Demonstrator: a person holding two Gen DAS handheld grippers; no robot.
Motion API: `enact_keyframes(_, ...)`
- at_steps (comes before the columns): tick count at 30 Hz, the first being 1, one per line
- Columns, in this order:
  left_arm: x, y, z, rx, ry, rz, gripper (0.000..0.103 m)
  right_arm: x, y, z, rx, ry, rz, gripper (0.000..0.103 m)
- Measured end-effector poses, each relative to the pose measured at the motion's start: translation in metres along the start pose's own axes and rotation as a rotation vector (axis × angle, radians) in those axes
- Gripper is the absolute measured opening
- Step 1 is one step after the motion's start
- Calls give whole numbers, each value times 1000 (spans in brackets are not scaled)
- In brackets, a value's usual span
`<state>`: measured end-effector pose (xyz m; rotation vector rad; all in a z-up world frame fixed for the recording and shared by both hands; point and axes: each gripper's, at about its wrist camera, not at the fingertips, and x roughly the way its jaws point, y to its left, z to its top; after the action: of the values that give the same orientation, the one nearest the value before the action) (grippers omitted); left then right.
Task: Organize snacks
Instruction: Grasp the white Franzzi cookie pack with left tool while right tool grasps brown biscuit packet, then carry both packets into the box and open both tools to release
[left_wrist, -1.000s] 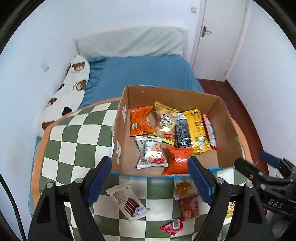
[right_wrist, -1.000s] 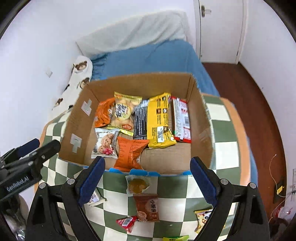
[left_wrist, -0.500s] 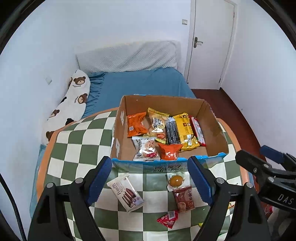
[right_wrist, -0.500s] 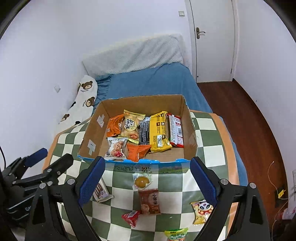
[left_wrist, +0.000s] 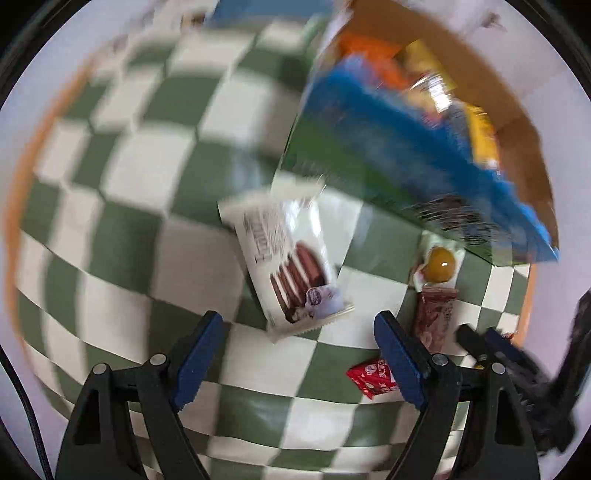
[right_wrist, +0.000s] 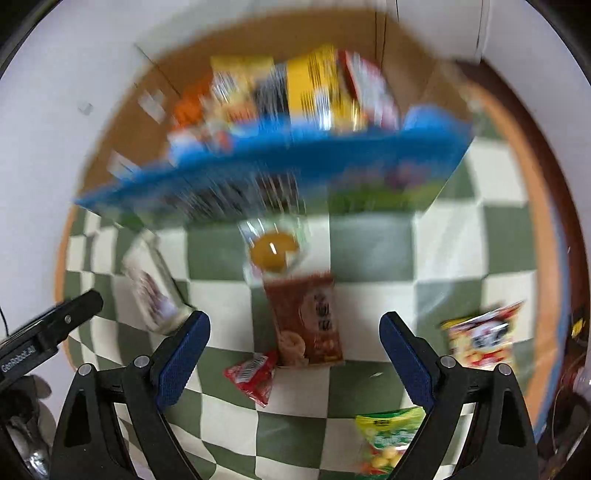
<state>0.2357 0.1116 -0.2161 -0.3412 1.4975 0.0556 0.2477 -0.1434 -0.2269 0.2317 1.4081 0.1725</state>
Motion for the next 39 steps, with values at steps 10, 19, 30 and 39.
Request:
enact_keyframes(10, 54, -1, 24, -71, -19, 13, 57, 69, -10, -7, 54, 83, -41, 84)
enact_keyframes(19, 64, -15, -64, 213, 26, 162, 57, 71, -14, -48, -21, 103, -99, 57)
enact_keyframes(30, 94, 1, -101, 133, 149, 65, 65, 74, -44, -107, 65, 221, -12, 69)
enact_keyframes(39, 84, 18, -108, 71, 98, 66, 56, 83, -32, -120, 10, 211, -97, 62)
